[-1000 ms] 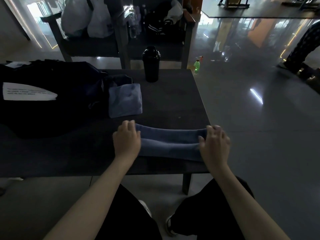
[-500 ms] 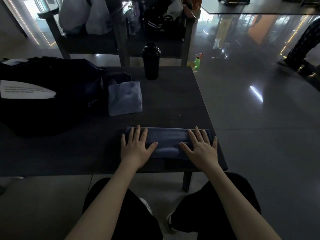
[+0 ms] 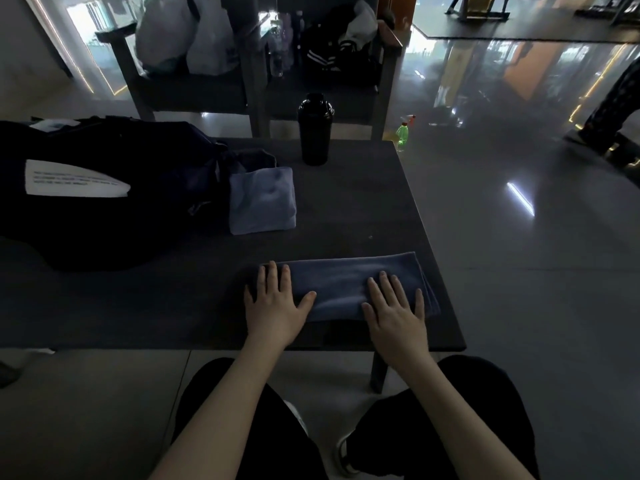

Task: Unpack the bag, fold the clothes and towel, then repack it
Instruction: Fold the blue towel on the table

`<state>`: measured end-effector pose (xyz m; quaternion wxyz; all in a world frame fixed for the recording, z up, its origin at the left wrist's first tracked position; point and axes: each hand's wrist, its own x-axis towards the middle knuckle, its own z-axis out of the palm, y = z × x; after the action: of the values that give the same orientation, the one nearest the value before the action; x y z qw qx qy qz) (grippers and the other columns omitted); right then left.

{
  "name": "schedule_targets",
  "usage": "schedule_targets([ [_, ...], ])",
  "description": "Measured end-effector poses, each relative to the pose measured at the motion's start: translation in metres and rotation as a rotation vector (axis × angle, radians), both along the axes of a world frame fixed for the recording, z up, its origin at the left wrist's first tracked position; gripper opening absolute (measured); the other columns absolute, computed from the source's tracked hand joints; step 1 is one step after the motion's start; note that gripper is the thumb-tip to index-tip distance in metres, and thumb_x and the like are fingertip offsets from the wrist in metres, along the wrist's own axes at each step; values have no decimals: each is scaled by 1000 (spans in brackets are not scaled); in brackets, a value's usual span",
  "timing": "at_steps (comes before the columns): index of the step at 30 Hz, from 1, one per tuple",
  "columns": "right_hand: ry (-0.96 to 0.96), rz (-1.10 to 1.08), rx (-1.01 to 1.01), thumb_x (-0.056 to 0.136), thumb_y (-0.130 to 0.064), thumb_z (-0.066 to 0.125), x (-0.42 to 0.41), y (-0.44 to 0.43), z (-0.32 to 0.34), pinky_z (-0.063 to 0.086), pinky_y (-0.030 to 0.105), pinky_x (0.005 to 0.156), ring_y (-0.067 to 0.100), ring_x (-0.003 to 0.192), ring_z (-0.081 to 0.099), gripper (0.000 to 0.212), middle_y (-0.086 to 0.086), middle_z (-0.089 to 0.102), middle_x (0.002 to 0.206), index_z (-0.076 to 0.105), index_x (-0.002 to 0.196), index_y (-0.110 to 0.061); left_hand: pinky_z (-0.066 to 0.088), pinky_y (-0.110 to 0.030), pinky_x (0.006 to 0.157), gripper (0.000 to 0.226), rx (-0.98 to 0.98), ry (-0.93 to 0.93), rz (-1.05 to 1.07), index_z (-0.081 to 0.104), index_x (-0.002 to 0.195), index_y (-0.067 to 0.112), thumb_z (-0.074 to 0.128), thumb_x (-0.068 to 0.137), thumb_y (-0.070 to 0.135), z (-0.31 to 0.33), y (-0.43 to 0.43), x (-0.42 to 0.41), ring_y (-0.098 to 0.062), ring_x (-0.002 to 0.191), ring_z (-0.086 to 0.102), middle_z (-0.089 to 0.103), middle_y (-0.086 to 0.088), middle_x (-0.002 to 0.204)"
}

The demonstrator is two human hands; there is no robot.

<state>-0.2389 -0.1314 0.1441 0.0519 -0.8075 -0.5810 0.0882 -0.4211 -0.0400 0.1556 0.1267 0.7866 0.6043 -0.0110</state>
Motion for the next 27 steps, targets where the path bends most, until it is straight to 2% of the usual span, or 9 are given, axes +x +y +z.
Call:
schedule_targets([
  [4,87,94,-79,101,-45,11,30,22,7,-15,40,115,7,144,-15,53,-12,-10,158,1,151,-30,4,-48,118,77,-4,-11,-37,2,153,20,20,93,64,0,2,-11,-19,147,-10,-6,-1,161],
  [9,-7,75,-128,103,-39,17,41,60,17,-9,47,117,14,146,-11,53,-8,-8,160,1,152,-29,12,-49,115,70,30,-5,-68,10,153,24,22,95,61,3,-3,-18,-19,147,-1,3,1,160],
  [12,-151,37,27,100,-26,34,9,60,32,1,50,117,22,147,0,57,1,1,160,11,152,-24,14,-49,114,69,31,15,-66,12,152,24,23,95,61,8,-7,-17,-22,146,3,7,-2,160],
  [14,-38,116,164,98,-26,39,-17,48,30,8,45,118,20,145,15,53,1,18,158,24,149,-25,15,-48,113,69,47,37,-63,14,152,24,22,95,62,9,-8,-17,-23,145,7,11,-3,159],
  [15,11,184,158,98,-29,39,-25,40,25,9,43,117,18,145,16,51,-1,21,157,27,148,-27,16,-48,113,69,61,49,-63,15,152,24,23,95,62,9,-8,-18,-23,144,10,13,-4,158],
  [18,70,308,40,96,-28,43,-17,31,9,-1,37,117,16,147,-1,59,-6,8,160,20,150,-30,20,-45,110,67,89,68,-83,20,151,25,24,95,61,10,-14,-22,-23,139,19,22,-3,154],
  [21,56,356,0,93,-30,49,2,44,16,-1,39,117,15,147,-3,65,-8,6,160,18,150,-32,24,-42,106,64,78,72,-124,23,150,26,25,95,60,14,-22,-26,-23,134,25,30,-3,147],
  [24,-47,431,46,87,-36,54,0,40,22,5,46,117,21,147,6,70,-2,11,159,22,149,-31,26,-41,104,60,59,59,-157,27,148,26,25,97,57,18,-30,-28,-23,129,29,35,-3,140],
  [27,0,537,176,74,-39,58,-9,15,10,26,51,109,29,140,32,68,3,38,150,45,140,-27,27,-39,101,50,51,18,-176,37,144,28,27,99,49,23,-30,-30,-22,124,33,41,-2,133],
])
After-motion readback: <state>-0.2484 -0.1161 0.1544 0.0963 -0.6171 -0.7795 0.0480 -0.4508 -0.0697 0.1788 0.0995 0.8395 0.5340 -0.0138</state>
